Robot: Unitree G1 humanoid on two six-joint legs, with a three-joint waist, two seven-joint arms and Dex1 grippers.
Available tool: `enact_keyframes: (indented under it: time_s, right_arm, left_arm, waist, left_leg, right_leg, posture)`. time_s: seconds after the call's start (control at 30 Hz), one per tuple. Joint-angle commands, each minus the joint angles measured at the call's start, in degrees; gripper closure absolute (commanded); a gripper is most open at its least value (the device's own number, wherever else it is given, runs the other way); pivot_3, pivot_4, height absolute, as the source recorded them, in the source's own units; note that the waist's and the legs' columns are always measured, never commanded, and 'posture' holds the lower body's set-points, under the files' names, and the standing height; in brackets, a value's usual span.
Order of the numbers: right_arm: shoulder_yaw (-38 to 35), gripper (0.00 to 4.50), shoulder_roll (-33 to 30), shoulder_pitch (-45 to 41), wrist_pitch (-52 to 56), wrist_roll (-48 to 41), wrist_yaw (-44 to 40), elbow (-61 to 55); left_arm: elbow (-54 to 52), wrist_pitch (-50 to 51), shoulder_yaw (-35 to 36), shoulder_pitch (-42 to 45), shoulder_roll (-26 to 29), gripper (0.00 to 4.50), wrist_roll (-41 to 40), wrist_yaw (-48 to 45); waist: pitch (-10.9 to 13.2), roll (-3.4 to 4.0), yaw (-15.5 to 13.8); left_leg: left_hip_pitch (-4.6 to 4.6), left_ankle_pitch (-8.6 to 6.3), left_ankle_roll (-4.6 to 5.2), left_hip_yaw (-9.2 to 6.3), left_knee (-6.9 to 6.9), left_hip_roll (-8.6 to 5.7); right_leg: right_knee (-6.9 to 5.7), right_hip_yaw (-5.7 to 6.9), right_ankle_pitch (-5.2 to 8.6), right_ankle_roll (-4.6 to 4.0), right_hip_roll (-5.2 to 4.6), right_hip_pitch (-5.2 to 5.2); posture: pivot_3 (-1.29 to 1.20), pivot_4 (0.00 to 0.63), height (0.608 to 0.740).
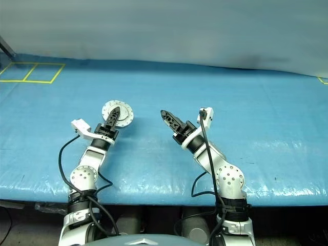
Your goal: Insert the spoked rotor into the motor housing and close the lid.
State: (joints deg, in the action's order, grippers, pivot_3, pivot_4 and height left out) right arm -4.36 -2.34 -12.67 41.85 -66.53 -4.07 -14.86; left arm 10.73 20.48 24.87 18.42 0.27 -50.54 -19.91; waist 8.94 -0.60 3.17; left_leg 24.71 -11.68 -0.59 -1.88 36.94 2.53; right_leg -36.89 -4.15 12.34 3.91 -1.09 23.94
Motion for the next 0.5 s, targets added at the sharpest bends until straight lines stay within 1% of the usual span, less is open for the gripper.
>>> enact_keyframes:
  time_s: [0.03, 0.17, 0.5]
  right_arm:
    - [-0.2, 1.67, 0.1, -0.6, -0.1, 0.0, -0.9, -1.6]
    - [-0.3, 1.67, 0.2, -0.6, -0.1, 0.6, -1.1, -1.6]
    - [-0.5, 1.67, 0.5, -0.6, 0.1, 0.4, -0.9, -1.8]
  left_arm:
    - [1.0, -3.3, 1.9, 3.9, 1.6, 1.70, 0.6, 0.7]
    - [5.5, -4.1, 2.7, 6.5, 3.4, 1.70, 3.3, 4.5]
    - [8.3, -4.3, 3.6, 6.9, 3.8, 1.70, 4.9, 5.2]
  waist:
    - [0.0, 0.00, 0.0]
    - [0.0, -0.02, -0.1]
    - [0.1, -0.09, -0.2]
  left_leg:
    - [0.00, 0.00, 0.00, 0.00, 0.00, 0.00]
    - [0.00, 0.00, 0.00, -0.03, -0.01, 0.00]
    - [0.02, -0.01, 0.00, -0.03, -0.03, -0.01]
  right_leg:
    - [0.00, 0.00, 0.00, 0.00, 0.00, -0.01]
    - [0.00, 0.02, -0.01, 0.02, 0.01, 0.00]
    - [0.04, 0.02, -0.05, 0.09, -0.01, -0.01]
  posture:
    - [0.00, 0.150, 0.740]
    - [0.00, 0.150, 0.740]
    - [0.00, 0.150, 0.740]
